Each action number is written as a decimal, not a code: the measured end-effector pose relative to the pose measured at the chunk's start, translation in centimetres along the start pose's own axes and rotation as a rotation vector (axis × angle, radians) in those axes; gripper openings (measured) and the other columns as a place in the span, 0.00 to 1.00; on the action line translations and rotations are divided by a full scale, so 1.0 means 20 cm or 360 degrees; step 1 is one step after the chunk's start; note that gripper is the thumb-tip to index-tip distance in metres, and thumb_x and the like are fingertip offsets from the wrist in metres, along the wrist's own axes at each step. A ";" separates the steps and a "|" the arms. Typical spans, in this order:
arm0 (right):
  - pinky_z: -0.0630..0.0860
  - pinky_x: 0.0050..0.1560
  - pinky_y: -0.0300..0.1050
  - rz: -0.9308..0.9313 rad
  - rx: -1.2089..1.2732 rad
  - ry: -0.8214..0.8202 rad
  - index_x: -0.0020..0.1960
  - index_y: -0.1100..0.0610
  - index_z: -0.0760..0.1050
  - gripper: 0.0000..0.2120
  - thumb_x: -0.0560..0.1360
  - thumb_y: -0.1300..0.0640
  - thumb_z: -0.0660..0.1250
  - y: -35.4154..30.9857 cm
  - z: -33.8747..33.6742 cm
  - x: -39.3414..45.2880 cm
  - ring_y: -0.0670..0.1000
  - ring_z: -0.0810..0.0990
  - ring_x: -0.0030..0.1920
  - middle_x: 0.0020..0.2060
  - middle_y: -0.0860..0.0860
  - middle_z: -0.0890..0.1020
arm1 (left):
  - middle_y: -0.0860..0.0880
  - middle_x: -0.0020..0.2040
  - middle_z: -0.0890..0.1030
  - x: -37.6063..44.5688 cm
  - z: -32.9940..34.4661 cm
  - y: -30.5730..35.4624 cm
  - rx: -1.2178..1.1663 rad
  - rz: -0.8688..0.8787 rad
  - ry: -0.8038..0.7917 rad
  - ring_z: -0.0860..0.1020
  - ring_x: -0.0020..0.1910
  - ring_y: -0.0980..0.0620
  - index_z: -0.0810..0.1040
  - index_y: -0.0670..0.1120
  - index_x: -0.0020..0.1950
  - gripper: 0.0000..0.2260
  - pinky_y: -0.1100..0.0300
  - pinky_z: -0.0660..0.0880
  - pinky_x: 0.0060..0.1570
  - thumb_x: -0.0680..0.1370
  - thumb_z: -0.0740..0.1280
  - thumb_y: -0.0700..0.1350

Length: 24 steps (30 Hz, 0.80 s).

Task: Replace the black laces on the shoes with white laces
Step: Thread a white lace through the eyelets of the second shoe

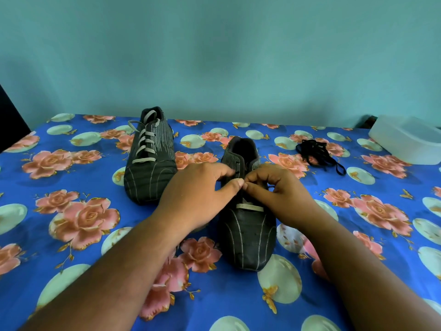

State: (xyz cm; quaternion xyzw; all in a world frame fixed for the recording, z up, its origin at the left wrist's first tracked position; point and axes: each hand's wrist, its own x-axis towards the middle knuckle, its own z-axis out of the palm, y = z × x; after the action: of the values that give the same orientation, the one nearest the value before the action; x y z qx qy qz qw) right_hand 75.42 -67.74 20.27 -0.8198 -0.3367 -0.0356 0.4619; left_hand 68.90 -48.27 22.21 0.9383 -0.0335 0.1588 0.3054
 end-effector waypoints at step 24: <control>0.63 0.70 0.52 -0.0090 -0.0428 0.0213 0.60 0.37 0.80 0.12 0.81 0.47 0.61 0.08 -0.06 0.00 0.46 0.68 0.68 0.63 0.39 0.75 | 0.42 0.38 0.83 0.09 -0.11 -0.14 -0.0760 -0.0218 0.0423 0.84 0.38 0.45 0.82 0.47 0.42 0.10 0.44 0.83 0.41 0.75 0.67 0.53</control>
State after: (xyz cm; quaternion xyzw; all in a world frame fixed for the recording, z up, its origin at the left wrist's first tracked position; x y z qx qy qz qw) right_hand 76.73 -69.25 19.85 -0.8603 -0.3203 -0.1480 0.3680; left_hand 70.44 -44.67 22.93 0.8107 0.0340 0.2471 0.5296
